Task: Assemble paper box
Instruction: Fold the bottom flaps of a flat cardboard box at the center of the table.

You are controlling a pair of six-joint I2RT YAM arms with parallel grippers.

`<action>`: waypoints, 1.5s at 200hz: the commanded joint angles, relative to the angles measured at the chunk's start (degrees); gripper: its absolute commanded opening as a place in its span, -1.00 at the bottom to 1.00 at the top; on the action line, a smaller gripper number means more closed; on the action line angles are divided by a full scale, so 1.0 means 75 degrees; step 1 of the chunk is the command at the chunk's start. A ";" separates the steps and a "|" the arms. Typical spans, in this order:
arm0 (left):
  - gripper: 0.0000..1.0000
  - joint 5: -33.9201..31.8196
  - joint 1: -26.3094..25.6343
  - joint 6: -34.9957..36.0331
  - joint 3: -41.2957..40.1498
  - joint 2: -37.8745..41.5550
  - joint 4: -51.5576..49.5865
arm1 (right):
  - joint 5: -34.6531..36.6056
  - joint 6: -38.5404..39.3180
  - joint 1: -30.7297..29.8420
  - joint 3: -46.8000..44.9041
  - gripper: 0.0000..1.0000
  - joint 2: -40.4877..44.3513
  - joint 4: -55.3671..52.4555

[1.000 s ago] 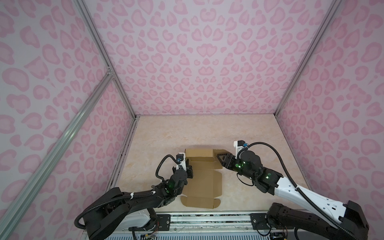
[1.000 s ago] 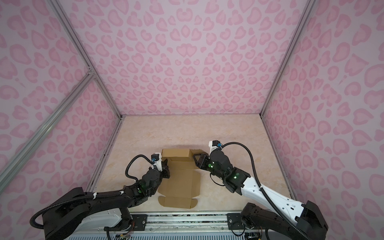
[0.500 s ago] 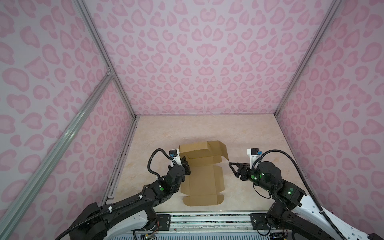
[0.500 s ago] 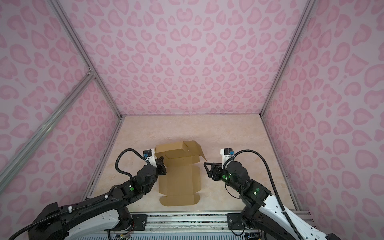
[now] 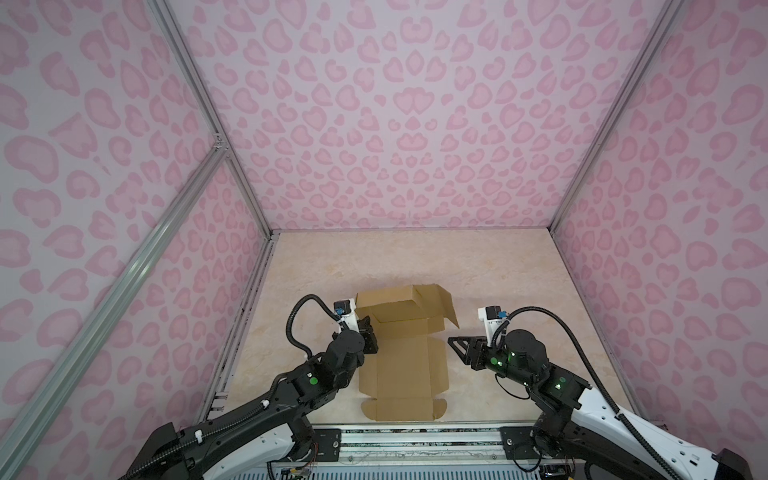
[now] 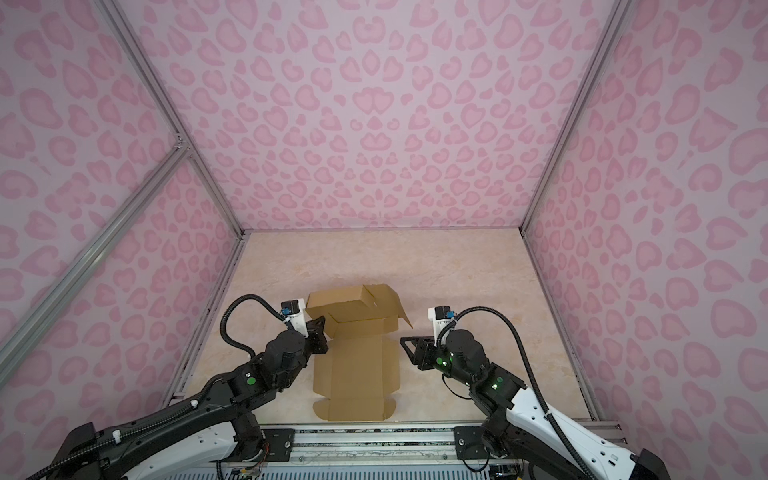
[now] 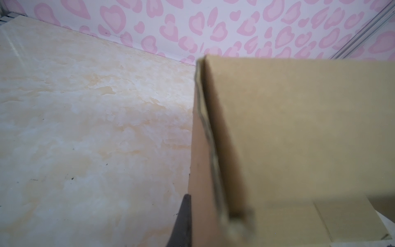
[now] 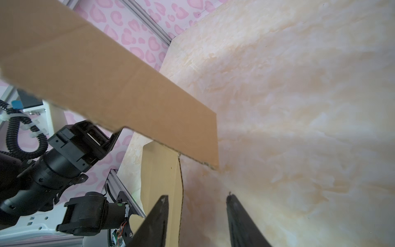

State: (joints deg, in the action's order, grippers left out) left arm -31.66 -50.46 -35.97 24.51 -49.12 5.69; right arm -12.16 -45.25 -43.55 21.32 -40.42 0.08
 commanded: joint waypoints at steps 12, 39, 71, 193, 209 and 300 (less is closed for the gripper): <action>-0.95 0.0056 0.0011 -0.0152 0.0141 0.0129 -0.0114 | -0.0091 -0.0036 -0.0153 -0.0229 -0.18 -0.0008 0.0940; -0.95 0.0215 0.0013 -0.0286 0.0156 -0.0010 -0.0077 | 0.0578 -0.0180 -0.0456 -0.0277 -0.17 -0.0069 0.1285; -0.95 0.0359 0.0001 -0.0442 0.0140 -0.0178 -0.0010 | 0.0758 -0.0498 -0.0461 -0.0568 -0.13 -0.0267 0.2316; -0.96 0.0391 -0.0058 -0.0664 -0.0082 -0.0206 0.0048 | 0.0948 -0.0165 -0.1061 -0.0055 -0.13 -0.1589 0.3454; -0.96 0.0401 -0.0070 -0.0688 -0.0078 -0.0212 0.0070 | 0.0955 -0.0199 -0.1148 0.0015 -0.13 -0.1881 0.3606; -0.96 0.0378 -0.0081 -0.0701 -0.0118 -0.0048 0.0047 | 0.1092 -0.0186 -0.1622 0.0543 -0.13 -0.3273 0.4023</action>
State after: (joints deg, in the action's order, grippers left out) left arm -28.56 -51.07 -40.51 23.88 -49.91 4.60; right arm -4.51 -47.13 -55.27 24.67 -62.87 28.45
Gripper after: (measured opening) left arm 0.070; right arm 0.433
